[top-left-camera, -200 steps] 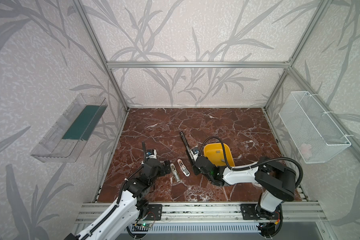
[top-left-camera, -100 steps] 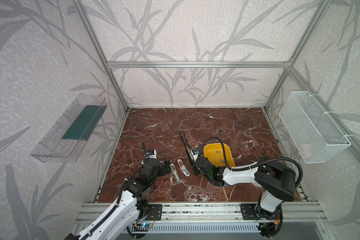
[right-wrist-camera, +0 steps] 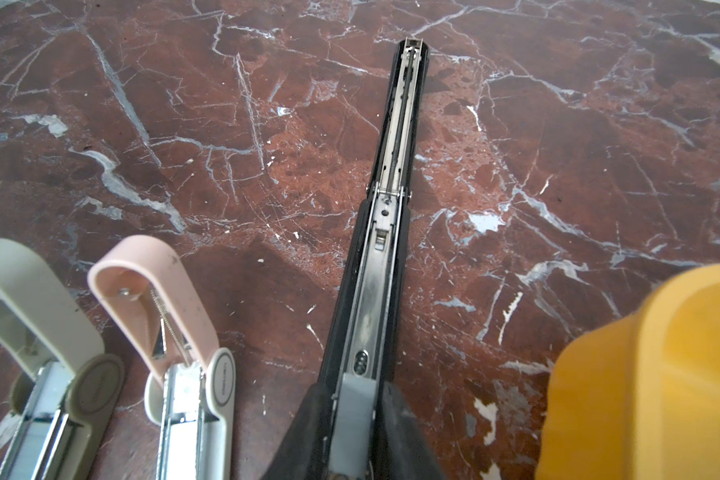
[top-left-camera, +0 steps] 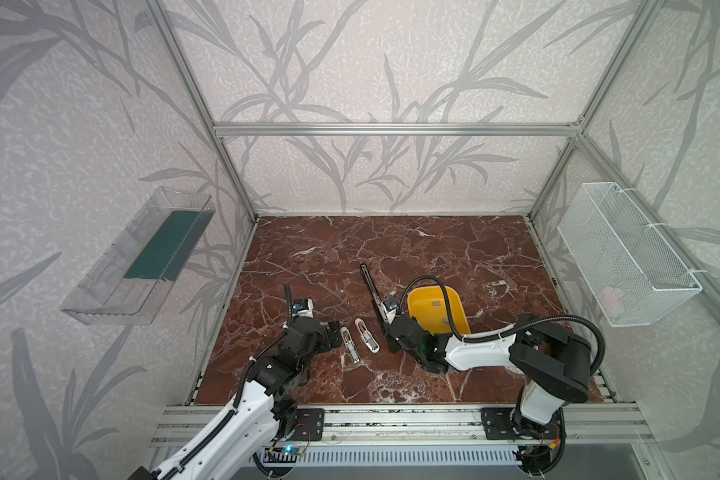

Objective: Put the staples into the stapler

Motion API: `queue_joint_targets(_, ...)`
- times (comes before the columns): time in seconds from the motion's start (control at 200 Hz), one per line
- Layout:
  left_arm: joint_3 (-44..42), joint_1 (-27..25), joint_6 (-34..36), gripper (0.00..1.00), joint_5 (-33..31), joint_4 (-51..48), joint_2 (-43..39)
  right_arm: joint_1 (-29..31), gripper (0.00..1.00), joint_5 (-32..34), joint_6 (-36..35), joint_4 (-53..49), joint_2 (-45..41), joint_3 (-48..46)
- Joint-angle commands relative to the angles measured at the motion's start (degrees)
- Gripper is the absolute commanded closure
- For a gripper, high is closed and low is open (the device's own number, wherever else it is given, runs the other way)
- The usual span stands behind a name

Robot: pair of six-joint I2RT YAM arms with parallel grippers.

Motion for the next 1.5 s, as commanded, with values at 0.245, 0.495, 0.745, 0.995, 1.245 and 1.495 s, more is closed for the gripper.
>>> queue_joint_targets(0.245,1.8,0.13,-0.11,0.01,-0.49,0.69,-0.17,0.44,0.65,0.91,-0.91,-0.64,-6.46,-0.52)
queue_joint_targets(0.495,1.79,0.12,-0.18,0.01,-0.38,0.56,-0.16,0.32,0.73,3.33,2.07,-6.32,-6.79,1.67)
queue_joint_targets(0.745,1.68,0.16,-0.11,0.01,-0.46,0.52,-0.61,-0.07,0.8,3.61,3.91,-8.81,-6.86,2.07)
queue_joint_targets(0.995,2.82,0.11,-0.78,0.01,-3.33,-1.81,-0.57,1.19,0.77,0.63,1.58,-7.83,-8.9,1.92)
queue_joint_targets(1.245,6.2,0.11,-1.47,0.01,-3.55,-6.53,-6.35,10.37,0.57,5.69,-3.23,-7.14,-17.95,-1.04)
queue_joint_targets(1.495,9.24,0.17,-6.18,0.04,3.45,-5.76,-9.76,21.81,0.35,7.05,-8.73,5.47,-22.38,-9.87)
